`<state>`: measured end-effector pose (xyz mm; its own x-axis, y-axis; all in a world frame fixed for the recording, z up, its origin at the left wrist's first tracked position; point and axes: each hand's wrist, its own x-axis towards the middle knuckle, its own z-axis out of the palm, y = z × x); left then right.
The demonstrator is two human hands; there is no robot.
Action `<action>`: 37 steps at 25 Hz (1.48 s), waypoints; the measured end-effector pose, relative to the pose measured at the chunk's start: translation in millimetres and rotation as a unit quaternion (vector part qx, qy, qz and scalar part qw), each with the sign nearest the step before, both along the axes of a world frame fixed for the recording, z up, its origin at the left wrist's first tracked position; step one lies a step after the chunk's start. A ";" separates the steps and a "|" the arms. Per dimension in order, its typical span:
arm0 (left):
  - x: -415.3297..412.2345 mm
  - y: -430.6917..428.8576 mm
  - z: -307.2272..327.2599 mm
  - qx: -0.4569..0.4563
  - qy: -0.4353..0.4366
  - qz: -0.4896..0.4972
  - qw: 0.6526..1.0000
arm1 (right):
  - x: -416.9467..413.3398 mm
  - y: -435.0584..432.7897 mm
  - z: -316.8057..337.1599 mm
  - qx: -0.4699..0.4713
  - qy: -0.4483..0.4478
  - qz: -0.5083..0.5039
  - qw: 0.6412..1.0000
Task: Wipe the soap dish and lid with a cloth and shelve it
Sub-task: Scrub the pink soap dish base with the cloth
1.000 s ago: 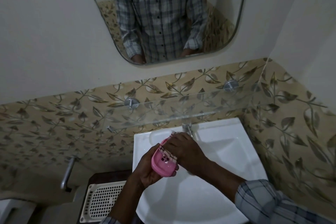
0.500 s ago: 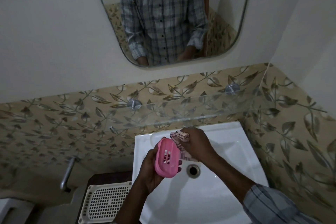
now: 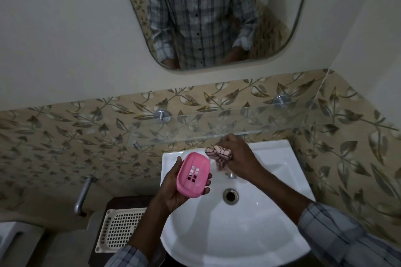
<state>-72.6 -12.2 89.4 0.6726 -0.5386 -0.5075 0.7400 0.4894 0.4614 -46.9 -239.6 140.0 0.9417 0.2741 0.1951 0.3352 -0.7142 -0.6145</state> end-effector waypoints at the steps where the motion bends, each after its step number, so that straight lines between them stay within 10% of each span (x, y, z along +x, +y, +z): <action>1: 1.5 2.0 3.7 -0.018 0.006 -0.021 1.000 | 2.0 -4.4 0.9 -0.031 -0.072 0.020 0.997; 5: 6.1 -5.4 7.3 0.018 0.031 -0.064 0.997 | -19.5 -2.2 -31.0 -0.180 -0.258 0.104 0.944; 23: 18.7 -17.6 11.4 0.141 0.018 -0.079 0.987 | -39.4 6.2 -49.3 -0.079 -0.249 0.107 0.959; 27: 14.1 -24.6 3.9 0.159 0.012 -0.017 0.987 | -63.4 28.9 -35.1 0.051 -0.061 0.150 0.985; 30: 8.6 -29.9 -0.9 0.163 -0.047 0.042 0.985 | -47.7 22.2 -10.6 0.266 0.201 -0.065 0.941; 33: 6.2 -37.6 4.3 0.166 -0.079 0.053 0.982 | -38.2 22.9 -1.0 0.145 0.078 -0.242 0.956; 37: 9.5 -40.9 3.1 0.187 -0.052 0.073 0.978 | -79.1 51.1 -15.6 0.146 0.047 -0.090 0.984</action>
